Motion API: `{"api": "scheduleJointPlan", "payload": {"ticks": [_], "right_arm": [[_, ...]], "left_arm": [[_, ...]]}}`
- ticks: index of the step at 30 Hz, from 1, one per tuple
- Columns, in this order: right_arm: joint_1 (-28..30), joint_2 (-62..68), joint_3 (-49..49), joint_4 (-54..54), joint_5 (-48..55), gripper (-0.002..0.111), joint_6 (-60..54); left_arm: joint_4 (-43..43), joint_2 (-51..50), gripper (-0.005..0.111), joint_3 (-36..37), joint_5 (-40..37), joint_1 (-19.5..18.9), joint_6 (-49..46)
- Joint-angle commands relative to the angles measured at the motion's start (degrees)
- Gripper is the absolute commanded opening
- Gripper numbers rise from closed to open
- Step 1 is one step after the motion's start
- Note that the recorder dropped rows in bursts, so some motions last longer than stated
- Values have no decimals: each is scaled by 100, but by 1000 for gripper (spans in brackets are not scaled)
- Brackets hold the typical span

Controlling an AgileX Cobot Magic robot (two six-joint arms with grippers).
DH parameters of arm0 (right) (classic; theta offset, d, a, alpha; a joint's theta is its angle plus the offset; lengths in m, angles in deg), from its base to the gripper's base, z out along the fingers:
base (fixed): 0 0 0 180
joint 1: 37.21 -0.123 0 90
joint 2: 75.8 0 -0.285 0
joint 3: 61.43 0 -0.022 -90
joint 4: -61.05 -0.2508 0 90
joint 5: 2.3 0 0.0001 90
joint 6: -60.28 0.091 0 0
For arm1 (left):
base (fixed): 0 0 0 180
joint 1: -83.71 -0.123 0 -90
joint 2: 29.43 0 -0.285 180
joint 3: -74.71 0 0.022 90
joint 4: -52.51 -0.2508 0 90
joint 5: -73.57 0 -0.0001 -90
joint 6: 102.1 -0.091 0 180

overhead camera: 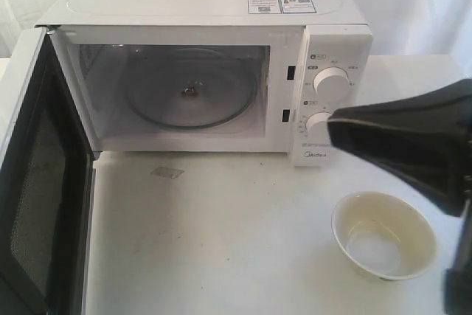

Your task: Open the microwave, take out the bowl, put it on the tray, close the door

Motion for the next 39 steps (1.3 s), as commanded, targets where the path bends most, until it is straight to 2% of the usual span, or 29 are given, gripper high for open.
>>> {"api": "scheduleJointPlan", "payload": {"ticks": [1,4,5,7,8,9,11,13,15,21,23,25,27,33,39], "right_arm": [[24,-562,-62,163,-308,0,-2],[24,-839,-62,807,-231,0,57],[24,-906,-62,1030,-164,0,283],[24,-969,-62,1535,-168,0,1297],[24,-987,-62,2012,-190,0,2144],[24,-987,-62,2420,-190,0,2651],[24,-987,-62,3670,-25,0,3711],[24,-987,-62,4648,396,0,4561],[24,-987,-62,5223,1077,0,5345],[24,-987,-62,5576,2154,0,5691],[24,-987,-62,5656,2230,0,5701],[24,-987,-62,5668,2314,0,5701],[24,-987,-62,5668,2438,0,5701],[24,-987,-62,5827,2571,0,5678],[24,-987,-62,5847,2430,0,5678]], "left_arm": [[41,24,0,23,619,-20,-80],[41,24,0,23,1913,-20,-151],[41,24,0,23,2595,-20,-151],[31,24,0,23,3835,-20,-151],[32,24,0,-102,4257,-10,-151],[32,24,0,-312,4303,-10,-151],[17,24,0,-1001,3855,-10,-179],[17,-9,0,-1790,3060,-10,-296],[17,-304,0,-2804,1849,-10,-305],[13,-1854,0,-5779,-2153,-10,-498],[13,-2440,0,-6515,-3340,-10,-692],[13,-2889,0,-6960,-4055,-10,-736],[43,-3200,0,-7186,-4242,-10,-736],[56,-3473,0,-7233,-3489,-10,-736],[67,-3473,0,-7233,-3505,-10,-714]]}}
